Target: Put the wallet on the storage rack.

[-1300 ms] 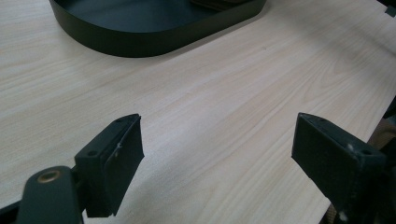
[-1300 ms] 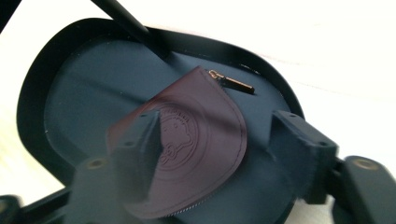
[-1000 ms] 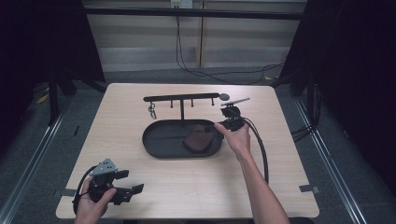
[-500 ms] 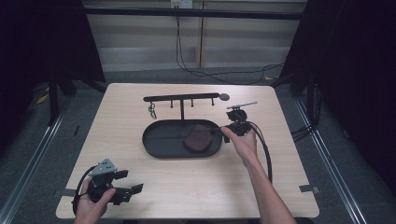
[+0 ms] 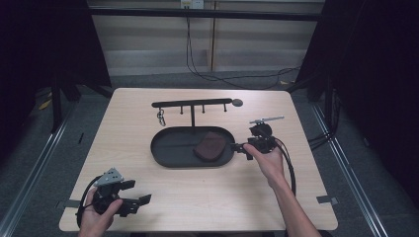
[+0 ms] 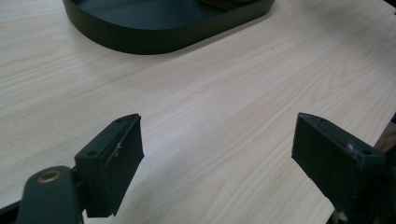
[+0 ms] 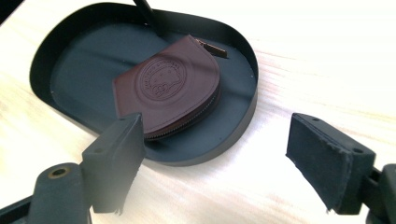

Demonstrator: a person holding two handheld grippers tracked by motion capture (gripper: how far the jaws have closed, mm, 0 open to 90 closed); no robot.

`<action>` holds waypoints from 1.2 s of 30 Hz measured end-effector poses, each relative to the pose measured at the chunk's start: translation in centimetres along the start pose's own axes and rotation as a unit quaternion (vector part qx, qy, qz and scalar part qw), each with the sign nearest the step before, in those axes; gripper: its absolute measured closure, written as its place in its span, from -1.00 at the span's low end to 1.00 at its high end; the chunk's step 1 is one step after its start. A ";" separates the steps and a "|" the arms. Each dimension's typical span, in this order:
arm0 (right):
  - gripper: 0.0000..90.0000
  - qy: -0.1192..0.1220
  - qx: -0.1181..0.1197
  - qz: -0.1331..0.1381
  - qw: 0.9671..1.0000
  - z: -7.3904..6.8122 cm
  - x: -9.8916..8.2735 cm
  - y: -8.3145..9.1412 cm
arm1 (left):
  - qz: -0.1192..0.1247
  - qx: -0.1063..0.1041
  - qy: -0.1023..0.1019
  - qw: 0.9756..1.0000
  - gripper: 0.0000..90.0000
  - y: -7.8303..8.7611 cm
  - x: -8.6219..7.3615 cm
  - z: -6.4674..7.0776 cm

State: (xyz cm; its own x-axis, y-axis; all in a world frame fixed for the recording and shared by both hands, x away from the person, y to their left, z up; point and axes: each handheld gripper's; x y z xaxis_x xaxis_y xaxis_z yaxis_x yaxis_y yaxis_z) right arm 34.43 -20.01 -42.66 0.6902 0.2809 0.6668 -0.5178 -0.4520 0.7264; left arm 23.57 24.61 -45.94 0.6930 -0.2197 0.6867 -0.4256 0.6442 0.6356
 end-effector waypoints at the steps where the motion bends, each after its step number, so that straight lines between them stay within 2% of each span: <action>1: -0.58 0.002 0.000 0.000 1.000 0.0 -0.2 0.2 | 0.000 0.000 0.000 1.000 -0.64 0.0 0.0 0.0; 10: -0.54 0.003 -0.008 0.015 1.000 -0.2 -2.6 2.5 | 0.000 0.004 0.003 1.000 -0.63 0.1 -0.1 -0.1; 12: -0.53 0.012 -0.023 0.019 1.000 -0.1 -3.1 3.0 | 0.001 0.004 0.005 1.000 -0.63 0.1 -0.1 -0.1; 19: -0.54 0.007 -0.023 0.022 0.999 0.4 -5.1 4.4 | 0.003 0.005 0.006 1.000 -0.63 0.2 -0.1 -0.2; 26: -0.56 -0.008 -0.025 0.033 0.999 0.6 -7.5 6.0 | 0.004 0.005 0.007 1.000 -0.63 0.3 -0.2 -0.2; 36: -0.57 -0.025 -0.037 0.032 0.998 1.5 -11.8 6.9 | 0.002 0.004 0.011 1.000 -0.64 0.2 -0.2 -0.3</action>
Point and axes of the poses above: each handheld gripper's, and its own axes: y roughly backward along the jaws, x roughly out of its top, z roughly to its right, and after that the axes turned 9 degrees about y, right-handed
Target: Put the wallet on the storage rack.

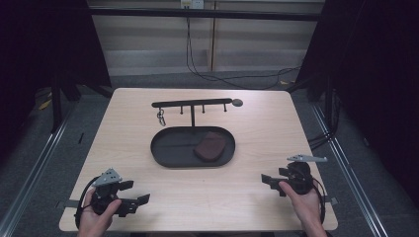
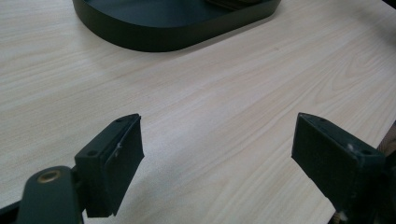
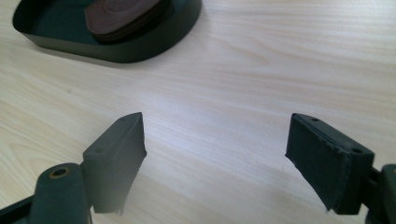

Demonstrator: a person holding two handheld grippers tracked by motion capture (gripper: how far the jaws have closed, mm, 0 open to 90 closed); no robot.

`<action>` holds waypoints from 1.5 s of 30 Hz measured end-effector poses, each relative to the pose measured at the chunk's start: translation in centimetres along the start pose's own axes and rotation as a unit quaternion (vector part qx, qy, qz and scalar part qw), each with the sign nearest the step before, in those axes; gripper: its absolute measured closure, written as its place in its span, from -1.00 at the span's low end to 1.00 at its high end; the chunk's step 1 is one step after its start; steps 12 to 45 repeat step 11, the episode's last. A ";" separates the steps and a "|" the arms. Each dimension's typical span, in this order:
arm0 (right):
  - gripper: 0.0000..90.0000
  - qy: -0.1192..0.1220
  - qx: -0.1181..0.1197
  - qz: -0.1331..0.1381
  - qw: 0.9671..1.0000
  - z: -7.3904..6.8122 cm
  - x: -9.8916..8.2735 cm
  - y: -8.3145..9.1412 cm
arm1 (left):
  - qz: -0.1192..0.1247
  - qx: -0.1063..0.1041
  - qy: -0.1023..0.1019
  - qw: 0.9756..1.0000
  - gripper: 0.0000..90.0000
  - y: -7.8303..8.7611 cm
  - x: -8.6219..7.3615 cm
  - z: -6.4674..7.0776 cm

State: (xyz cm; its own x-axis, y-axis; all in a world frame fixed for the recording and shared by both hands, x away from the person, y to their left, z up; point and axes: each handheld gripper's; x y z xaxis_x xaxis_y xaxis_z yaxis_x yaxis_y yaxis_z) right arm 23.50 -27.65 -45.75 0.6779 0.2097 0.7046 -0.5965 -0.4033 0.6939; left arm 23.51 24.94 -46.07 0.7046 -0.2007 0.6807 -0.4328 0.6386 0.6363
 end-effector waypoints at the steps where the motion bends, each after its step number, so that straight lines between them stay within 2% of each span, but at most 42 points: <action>1: -0.57 -0.002 -0.002 0.002 1.000 0.2 -0.4 0.0 | -0.001 0.000 0.001 1.000 -0.63 0.0 0.0 0.0; 9: -0.59 -0.039 -0.010 0.008 0.999 1.2 -2.6 0.5 | 0.002 -0.003 0.001 1.000 -0.63 0.0 0.0 0.1; 11: -0.60 -0.051 -0.018 0.019 0.998 1.5 -2.7 0.6 | -0.001 -0.003 0.000 1.000 -0.63 -0.1 0.0 0.1; 45: -0.60 -0.051 -0.018 0.019 0.998 1.5 -2.7 0.6 | -0.001 -0.003 0.000 1.000 -0.63 -0.1 0.0 0.1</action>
Point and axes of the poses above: each handheld gripper's, and its own axes: y roughly backward along the jaws, x roughly out of its top, z roughly to its right, and after that the axes turned 9 degrees about y, right-handed
